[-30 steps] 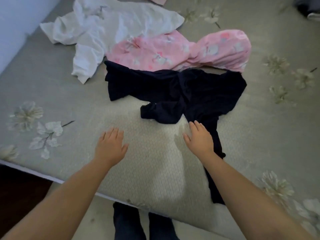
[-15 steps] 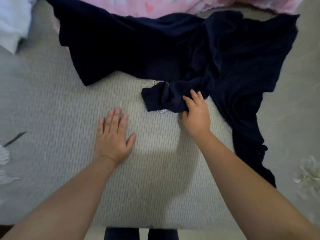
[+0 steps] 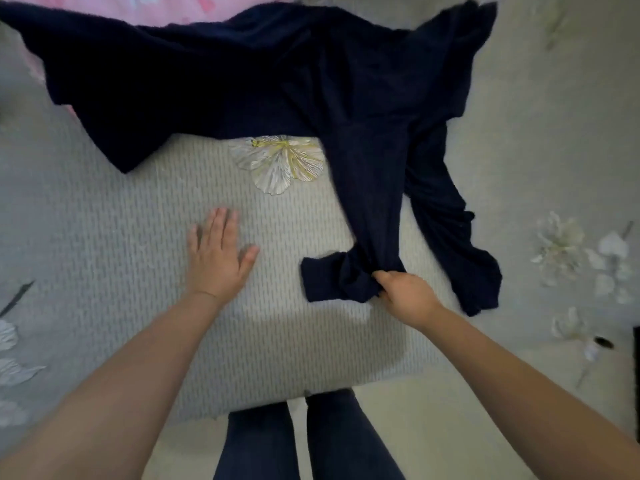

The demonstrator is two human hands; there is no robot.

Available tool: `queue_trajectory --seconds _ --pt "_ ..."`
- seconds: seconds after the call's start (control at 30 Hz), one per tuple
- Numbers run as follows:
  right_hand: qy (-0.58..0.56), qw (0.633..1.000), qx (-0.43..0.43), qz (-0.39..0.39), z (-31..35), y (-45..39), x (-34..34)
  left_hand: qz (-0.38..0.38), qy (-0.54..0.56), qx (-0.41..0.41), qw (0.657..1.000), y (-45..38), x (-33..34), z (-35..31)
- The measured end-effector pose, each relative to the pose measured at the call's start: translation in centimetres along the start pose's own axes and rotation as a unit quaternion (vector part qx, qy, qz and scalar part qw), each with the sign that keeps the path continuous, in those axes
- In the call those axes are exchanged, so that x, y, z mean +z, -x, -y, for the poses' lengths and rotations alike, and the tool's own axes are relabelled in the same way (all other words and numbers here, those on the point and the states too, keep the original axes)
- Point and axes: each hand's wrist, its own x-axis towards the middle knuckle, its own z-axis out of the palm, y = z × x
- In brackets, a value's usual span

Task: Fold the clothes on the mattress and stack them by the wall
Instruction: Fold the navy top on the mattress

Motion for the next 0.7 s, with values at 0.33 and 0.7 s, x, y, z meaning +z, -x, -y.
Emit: queue_trajectory --seconds 0.33,0.7 --pt "-0.198 0.974 -0.108 0.026 -5.1 5.3 4.7 0.097 0.153 -0.050 0.982 -1.8 4.1 -18.7" --pt "-0.106 0.959 0.104 -0.243 -11.9 -3.2 -2.7 0.106 -0.140 -0.119 0.977 -1.1 -0.7 -13.3"
